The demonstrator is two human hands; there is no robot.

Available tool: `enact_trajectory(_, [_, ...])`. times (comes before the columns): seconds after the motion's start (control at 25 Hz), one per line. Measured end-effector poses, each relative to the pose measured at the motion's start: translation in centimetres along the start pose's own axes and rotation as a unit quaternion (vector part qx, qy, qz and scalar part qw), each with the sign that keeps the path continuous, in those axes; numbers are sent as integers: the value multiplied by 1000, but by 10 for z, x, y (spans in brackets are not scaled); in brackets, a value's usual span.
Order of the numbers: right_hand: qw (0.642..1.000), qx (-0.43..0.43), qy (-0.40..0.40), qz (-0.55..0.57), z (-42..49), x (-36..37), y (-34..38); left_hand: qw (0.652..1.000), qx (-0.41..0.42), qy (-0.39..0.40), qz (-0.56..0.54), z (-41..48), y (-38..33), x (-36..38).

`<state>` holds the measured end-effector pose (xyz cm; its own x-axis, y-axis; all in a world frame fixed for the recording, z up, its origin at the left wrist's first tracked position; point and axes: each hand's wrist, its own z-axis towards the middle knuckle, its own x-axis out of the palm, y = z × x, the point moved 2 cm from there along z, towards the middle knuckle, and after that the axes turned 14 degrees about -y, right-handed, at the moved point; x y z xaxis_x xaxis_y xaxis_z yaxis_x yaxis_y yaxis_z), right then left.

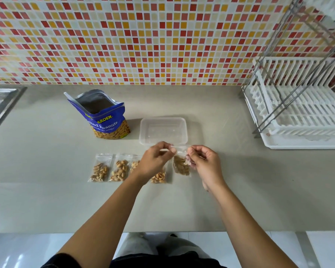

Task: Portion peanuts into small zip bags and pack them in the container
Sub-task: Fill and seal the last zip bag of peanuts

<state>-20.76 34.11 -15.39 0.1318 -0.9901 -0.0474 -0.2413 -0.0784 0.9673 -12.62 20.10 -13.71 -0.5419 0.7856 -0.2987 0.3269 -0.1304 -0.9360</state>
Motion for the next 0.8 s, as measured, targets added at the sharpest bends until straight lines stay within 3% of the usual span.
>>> enact_trajectory(0.12, [997,67,6,34,11,-6,-6,988,-95,60,-110,-13,23,17])
enact_trajectory(0.28, [993,28,-45,-104,33,-9,-35,985,-151,-64,-60,-18,46,36])
enact_trajectory(0.4, [966,-60,-31,-251,40,-4,-54,980,-67,-112,147,-17,52,46])
enact_trajectory(0.52, [943,-100,-18,-316,41,5,-63,944,41,-76,317,-16,53,55])
enact_trajectory(0.6, [928,-131,-26,-348,43,5,-64,932,84,-70,345,-18,50,54])
enact_trajectory(0.8, [900,-261,10,-348,35,14,-47,920,144,-161,328,0,44,15])
